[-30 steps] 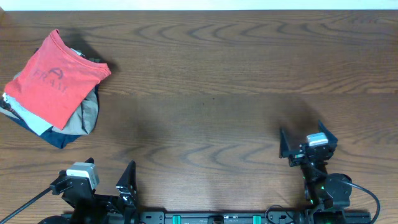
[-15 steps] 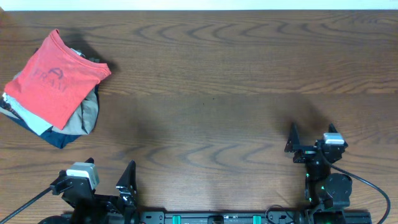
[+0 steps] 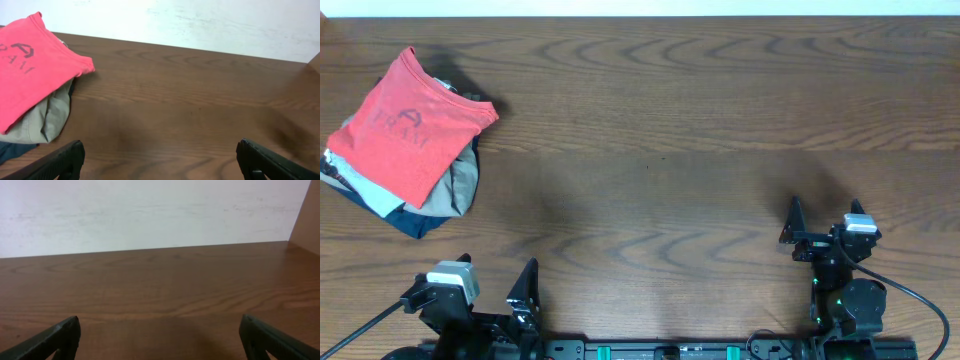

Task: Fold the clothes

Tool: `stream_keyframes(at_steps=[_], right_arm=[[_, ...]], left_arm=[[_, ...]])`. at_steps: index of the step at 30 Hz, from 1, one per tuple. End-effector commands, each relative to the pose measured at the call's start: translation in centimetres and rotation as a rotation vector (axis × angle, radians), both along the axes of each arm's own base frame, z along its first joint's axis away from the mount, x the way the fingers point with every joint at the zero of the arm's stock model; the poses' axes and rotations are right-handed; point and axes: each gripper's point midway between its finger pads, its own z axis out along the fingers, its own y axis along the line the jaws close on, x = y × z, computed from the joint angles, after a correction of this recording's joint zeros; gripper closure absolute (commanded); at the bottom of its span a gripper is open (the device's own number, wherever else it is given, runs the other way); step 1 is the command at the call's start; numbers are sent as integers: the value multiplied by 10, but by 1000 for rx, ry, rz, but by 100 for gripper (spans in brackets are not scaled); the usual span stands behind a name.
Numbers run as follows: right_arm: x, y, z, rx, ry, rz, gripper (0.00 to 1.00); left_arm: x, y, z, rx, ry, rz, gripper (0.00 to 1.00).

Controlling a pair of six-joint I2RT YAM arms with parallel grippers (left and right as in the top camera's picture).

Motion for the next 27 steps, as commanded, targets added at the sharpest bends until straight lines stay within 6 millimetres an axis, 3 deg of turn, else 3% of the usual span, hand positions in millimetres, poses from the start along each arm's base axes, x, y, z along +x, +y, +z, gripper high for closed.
stream_keyframes(at_steps=[1, 20, 27], right_arm=[[0, -4, 0, 16, -5, -24, 1], [0, -4, 0, 16, -5, -24, 1], [0, -4, 0, 16, -5, -24, 1]], left_arm=[[1, 2, 0, 12, -5, 11, 2], [1, 2, 0, 12, -5, 11, 2], [-2, 14, -18, 62, 60, 73, 2]])
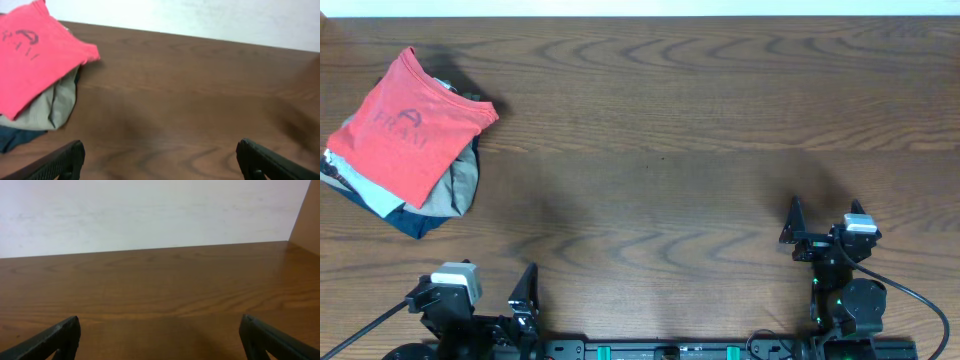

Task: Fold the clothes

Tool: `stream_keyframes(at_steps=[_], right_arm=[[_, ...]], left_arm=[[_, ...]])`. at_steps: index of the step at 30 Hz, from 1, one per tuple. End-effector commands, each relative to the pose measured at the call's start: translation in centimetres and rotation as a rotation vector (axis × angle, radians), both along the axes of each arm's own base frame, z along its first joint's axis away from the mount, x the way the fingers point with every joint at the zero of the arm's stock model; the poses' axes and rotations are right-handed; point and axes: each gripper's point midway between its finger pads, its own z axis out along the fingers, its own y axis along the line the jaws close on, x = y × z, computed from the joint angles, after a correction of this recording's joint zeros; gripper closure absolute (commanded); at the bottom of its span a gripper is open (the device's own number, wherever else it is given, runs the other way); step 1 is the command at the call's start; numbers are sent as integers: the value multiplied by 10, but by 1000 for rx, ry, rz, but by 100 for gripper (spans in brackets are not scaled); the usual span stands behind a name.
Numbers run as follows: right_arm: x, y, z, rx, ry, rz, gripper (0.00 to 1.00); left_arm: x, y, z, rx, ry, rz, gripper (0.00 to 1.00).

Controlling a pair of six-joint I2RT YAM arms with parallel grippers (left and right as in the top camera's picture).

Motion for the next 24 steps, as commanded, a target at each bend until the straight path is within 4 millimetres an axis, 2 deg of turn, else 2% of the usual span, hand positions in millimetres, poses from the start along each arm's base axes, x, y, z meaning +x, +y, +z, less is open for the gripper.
stream_keyframes(at_steps=[1, 5, 11, 24], right_arm=[[0, -4, 0, 16, -5, -23, 1], [0, -4, 0, 16, -5, -24, 1], [0, -4, 0, 16, -5, -24, 1], [0, -4, 0, 16, -5, -24, 1]], left_arm=[[4, 12, -6, 38, 9, 73, 2], [14, 27, -25, 55, 21, 174, 2], [37, 28, -57, 49, -53, 185, 2], [110, 29, -85, 28, -345, 189, 2]])
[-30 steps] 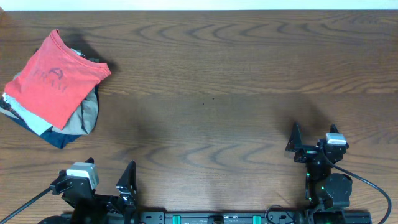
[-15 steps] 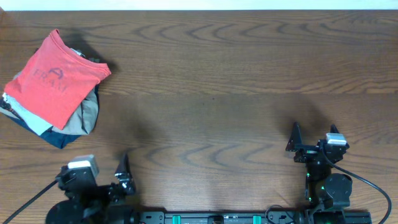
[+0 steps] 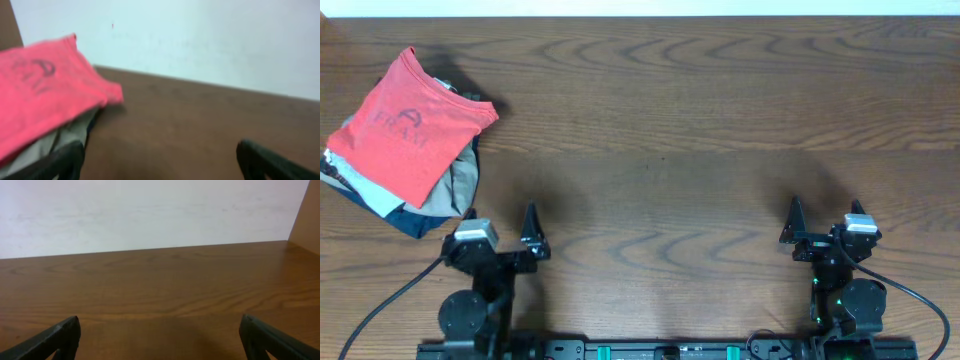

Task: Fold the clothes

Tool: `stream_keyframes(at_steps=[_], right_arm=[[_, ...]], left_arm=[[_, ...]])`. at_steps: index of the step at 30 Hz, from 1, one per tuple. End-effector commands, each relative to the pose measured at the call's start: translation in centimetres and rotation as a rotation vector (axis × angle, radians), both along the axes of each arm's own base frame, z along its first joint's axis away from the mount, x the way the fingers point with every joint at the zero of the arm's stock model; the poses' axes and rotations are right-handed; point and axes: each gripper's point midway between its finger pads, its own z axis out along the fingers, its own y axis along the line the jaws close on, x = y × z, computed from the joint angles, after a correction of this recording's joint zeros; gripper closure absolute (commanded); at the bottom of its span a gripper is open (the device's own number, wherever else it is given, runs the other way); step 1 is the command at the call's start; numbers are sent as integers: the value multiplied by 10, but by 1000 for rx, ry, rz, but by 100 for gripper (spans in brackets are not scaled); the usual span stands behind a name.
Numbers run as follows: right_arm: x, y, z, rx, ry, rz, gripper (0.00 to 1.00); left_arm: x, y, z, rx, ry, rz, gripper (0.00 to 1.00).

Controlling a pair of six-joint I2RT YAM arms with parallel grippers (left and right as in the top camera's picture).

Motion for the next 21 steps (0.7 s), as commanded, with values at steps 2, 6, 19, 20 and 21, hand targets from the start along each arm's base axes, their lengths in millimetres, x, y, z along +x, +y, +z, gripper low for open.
stream_keyframes(at_steps=[2, 6, 19, 20, 21], right_arm=[[0, -4, 0, 13, -4, -21, 1], [0, -4, 0, 13, -4, -21, 1], [0, -4, 0, 13, -4, -21, 1], [0, -4, 0, 13, -4, -21, 1], [0, -4, 0, 13, -4, -20, 1]], left_arm=[[13, 2, -11, 34, -79, 10, 2], [20, 2, -23, 48, -117, 10, 2], [18, 8, -74, 55, 75, 37, 2], [18, 8, -74, 55, 74, 37, 2], [18, 8, -73, 55, 73, 37, 2]])
